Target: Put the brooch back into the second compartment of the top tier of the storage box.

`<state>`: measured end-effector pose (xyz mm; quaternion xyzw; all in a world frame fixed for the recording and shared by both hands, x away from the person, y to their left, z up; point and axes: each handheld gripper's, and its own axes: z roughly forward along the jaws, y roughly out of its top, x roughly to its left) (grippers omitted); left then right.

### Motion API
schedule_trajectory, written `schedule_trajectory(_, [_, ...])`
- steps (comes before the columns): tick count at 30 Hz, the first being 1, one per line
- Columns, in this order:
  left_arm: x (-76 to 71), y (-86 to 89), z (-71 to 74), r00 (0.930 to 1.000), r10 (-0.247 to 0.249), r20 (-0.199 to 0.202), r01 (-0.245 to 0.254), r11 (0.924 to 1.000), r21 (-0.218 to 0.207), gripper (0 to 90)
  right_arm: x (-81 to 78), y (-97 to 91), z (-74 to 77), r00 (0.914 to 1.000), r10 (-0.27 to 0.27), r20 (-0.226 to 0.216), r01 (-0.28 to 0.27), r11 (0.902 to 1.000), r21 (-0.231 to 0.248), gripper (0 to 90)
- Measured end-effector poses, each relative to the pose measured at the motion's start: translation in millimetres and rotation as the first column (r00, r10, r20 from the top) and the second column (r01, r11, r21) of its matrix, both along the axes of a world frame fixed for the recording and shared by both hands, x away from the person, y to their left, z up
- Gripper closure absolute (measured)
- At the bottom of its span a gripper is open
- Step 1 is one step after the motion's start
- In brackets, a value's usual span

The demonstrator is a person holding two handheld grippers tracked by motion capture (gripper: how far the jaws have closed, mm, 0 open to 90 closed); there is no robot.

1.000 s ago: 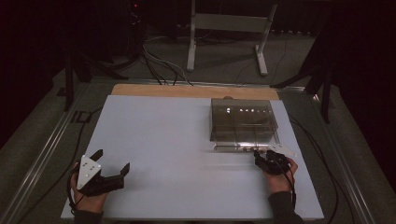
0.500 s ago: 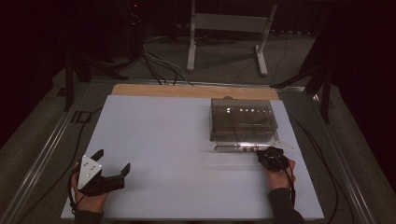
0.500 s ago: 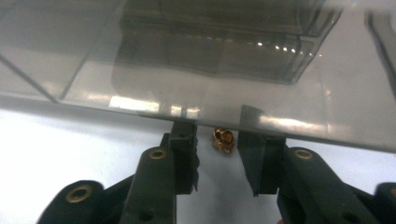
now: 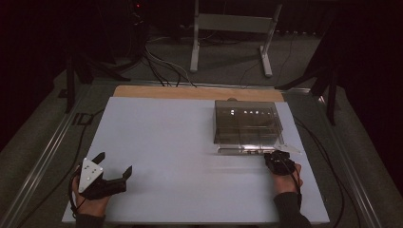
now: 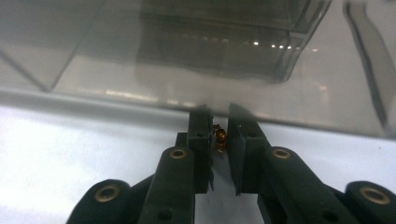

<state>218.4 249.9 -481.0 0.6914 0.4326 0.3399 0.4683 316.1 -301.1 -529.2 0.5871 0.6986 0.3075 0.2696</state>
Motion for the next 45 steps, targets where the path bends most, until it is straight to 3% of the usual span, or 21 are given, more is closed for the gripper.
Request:
schedule_trajectory(19, [-0.2, -0.5, 0.5, 1.0, 0.001, 0.003, -0.001, 1.0, 0.0, 0.2, -21.2, -3.0, 15.0, 0.9991, 0.042, 0.0, -0.042, 0.997, 0.064, 80.7])
schedule_trajectory(45, [-0.3, -0.2, 0.5, 1.0, 0.004, 0.004, -0.004, 1.0, -0.002, 0.2, -40.8, -2.2, 41.5, 0.9964, 0.084, 0.012, -0.085, 0.9925, 0.088, 80.7])
